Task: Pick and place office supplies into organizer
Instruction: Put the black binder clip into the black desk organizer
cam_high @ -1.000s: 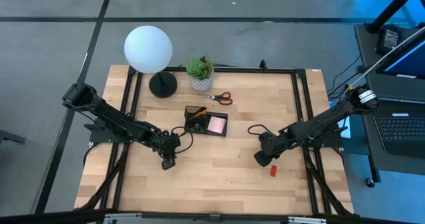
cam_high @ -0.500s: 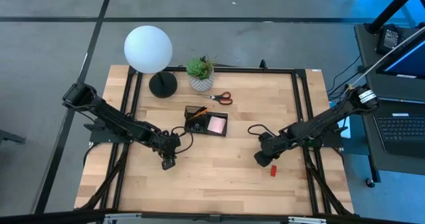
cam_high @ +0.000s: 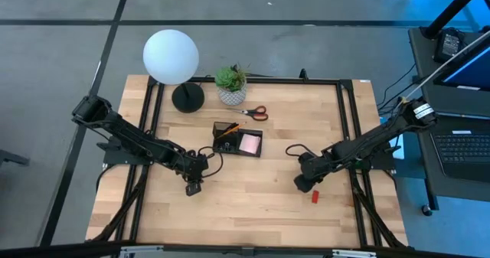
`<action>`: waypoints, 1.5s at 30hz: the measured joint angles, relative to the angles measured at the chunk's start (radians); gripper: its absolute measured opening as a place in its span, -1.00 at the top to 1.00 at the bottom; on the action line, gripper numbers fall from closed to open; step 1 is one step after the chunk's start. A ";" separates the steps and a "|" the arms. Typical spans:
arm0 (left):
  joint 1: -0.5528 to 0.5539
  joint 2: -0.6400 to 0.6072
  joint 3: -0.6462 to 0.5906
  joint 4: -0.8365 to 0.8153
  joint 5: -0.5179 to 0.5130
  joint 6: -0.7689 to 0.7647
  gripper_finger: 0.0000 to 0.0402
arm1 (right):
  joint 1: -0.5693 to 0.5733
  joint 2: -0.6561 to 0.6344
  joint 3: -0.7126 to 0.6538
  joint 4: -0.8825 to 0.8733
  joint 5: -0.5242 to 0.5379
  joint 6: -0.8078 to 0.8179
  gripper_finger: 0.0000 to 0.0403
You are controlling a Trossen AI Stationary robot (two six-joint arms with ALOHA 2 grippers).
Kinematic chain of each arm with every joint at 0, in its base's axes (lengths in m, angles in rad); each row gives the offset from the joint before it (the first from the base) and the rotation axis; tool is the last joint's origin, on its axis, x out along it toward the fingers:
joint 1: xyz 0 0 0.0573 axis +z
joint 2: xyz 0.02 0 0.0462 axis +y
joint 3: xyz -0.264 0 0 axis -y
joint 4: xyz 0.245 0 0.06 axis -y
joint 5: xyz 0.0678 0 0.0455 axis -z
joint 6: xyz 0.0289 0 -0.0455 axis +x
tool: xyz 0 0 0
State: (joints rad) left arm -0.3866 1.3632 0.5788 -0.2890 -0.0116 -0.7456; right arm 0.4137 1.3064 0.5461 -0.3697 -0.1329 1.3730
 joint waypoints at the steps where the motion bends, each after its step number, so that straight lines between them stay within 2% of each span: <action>1: 0.000 0.000 0.000 0.000 0.000 0.000 0.52 | 0.000 0.000 0.000 0.002 0.000 -0.018 0.88; 5: 0.000 0.000 0.000 0.000 0.000 0.000 0.52 | 0.000 0.000 0.001 0.009 0.000 -0.049 0.97; 13: 0.000 0.000 0.000 0.000 0.000 0.000 0.52 | 0.000 0.000 0.009 0.013 0.000 -0.101 0.99; 21: 0.000 0.000 0.000 0.000 0.004 0.000 0.52 | -0.012 0.001 0.115 0.006 0.034 -0.246 0.99; 25: 0.000 0.000 0.000 0.000 0.008 0.000 0.52 | -0.032 0.001 0.198 0.013 0.155 -0.397 1.00; 30: 0.000 0.000 0.000 0.000 0.012 0.000 0.52 | -0.059 0.002 0.271 0.046 0.440 -0.672 1.00; 32: 0.000 0.000 0.000 0.000 0.011 0.000 0.52 | -0.072 0.013 0.279 0.115 0.520 -0.780 1.00; 34: 0.000 0.000 0.000 0.000 0.011 0.000 0.52 | -0.083 0.033 0.280 0.216 0.557 -0.900 1.00; 38: 0.000 0.000 0.000 0.000 0.005 0.000 0.52 | -0.108 0.112 0.280 0.425 0.557 -1.071 1.00; 45: 0.000 0.000 0.000 0.000 0.004 0.000 0.52 | -0.152 0.299 0.280 0.741 0.555 -1.248 1.00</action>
State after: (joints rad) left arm -0.3862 1.3628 0.5789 -0.2886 -0.0074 -0.7456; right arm 0.2613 1.6054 0.8265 0.3713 0.4223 0.1254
